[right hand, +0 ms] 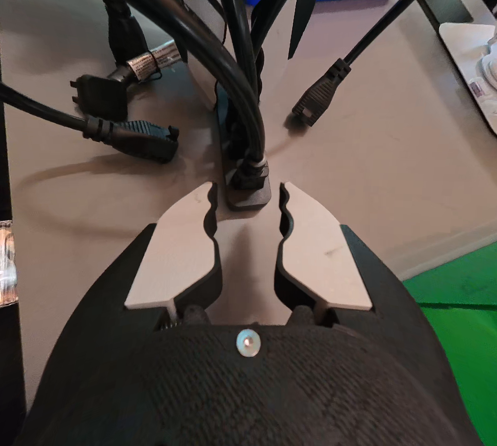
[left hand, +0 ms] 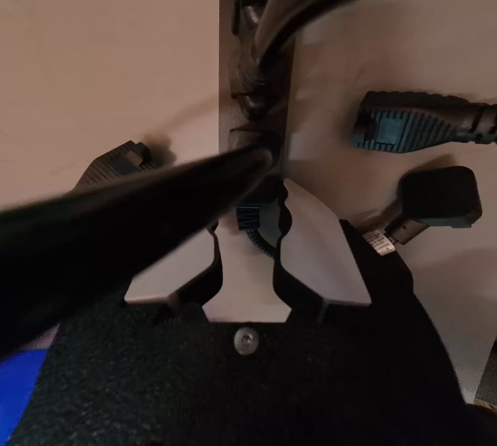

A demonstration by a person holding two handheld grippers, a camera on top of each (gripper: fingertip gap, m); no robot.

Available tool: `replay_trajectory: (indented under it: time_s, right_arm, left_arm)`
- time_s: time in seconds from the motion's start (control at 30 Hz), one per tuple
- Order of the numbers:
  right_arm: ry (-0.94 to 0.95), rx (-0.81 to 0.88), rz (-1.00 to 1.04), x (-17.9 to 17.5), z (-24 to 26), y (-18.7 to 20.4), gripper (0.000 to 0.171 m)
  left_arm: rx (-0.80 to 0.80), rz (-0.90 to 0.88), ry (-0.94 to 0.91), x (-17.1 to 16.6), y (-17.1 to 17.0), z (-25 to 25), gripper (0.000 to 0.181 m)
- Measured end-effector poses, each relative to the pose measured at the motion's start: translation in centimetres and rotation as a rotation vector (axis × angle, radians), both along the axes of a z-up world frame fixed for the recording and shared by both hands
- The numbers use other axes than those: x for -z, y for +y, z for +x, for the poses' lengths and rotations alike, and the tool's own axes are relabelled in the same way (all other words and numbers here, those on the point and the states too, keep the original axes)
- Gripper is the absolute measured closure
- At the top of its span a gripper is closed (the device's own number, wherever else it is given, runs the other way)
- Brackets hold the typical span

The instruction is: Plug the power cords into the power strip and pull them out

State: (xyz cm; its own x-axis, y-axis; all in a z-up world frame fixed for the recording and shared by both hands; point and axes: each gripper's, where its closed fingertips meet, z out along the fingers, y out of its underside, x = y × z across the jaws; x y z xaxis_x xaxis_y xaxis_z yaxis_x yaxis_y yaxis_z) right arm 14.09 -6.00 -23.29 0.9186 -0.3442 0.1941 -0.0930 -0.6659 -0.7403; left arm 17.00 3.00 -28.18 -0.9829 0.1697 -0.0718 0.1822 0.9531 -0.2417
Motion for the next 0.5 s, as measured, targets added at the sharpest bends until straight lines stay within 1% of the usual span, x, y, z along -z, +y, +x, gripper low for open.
replay_trajectory:
  time_s: [0.07,0.17,0.27,0.33,0.4,0.5]
  right_arm:
    - [-0.007,0.004,-0.027,0.11,-0.03,0.14,0.123]
    - [0.019,-0.022,-0.053,0.42,0.02,0.58,0.123]
    - [0.078,-0.066,-0.106,0.14,0.43,0.53,0.125]
    - [0.158,-0.091,-0.147,0.02,0.48,0.65,0.127]
    - [0.225,-0.133,-0.210,0.13,0.12,0.78,0.130]
    - [0.271,-0.155,-0.306,0.45,0.23,0.69,0.132]
  left_arm:
    - [-0.020,-0.017,-0.002,0.16,-0.07,0.00,0.140]
    - [-0.016,-0.032,0.012,0.21,0.12,-0.36,0.139]
    - [-0.002,-0.044,0.012,0.20,0.14,-0.71,0.139]
    - [-0.017,-0.059,0.014,0.21,0.07,-0.80,0.139]
    - [-0.027,-0.083,0.020,0.21,0.02,-0.82,0.139]
    - [-0.041,-0.123,0.038,0.23,-0.04,-0.84,0.139]
